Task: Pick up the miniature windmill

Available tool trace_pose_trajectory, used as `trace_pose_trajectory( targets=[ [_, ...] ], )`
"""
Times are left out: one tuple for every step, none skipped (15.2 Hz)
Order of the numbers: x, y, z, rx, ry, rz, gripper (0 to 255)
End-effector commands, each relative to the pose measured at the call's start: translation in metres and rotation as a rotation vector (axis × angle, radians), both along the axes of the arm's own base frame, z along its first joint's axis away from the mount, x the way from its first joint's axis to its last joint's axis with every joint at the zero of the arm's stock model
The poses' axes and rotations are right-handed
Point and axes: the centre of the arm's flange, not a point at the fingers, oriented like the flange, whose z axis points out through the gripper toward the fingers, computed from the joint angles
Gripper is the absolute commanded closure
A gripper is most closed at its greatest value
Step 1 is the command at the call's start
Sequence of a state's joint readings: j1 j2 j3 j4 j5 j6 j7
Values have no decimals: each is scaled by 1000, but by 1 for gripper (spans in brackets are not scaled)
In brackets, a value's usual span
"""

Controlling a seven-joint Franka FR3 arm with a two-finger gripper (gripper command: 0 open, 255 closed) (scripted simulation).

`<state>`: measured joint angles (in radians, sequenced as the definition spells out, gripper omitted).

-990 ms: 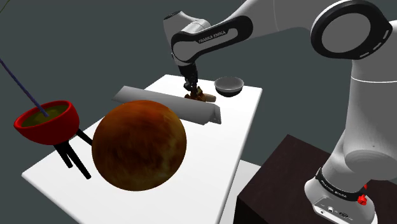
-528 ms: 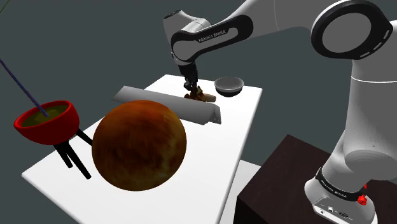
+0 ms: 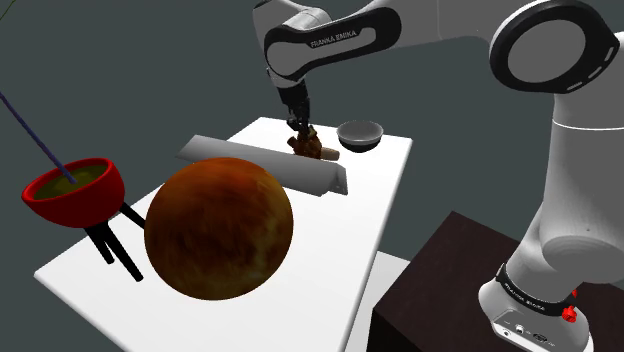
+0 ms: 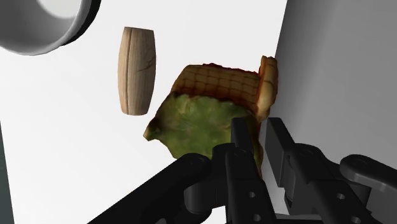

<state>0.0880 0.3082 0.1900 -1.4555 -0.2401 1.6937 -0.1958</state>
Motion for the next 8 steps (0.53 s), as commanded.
trace_pose_trajectory(
  targets=[
    [0,0,12,0,0,0,255],
    [0,0,17,0,0,0,255],
    [0,0,22,0,0,0,255],
    [0,0,28,0,0,0,255],
    [0,0,33,0,0,0,255],
    [0,0,38,0,0,0,255],
    [0,0,39,0,0,0,255],
    [0,0,39,0,0,0,255]
  ],
)
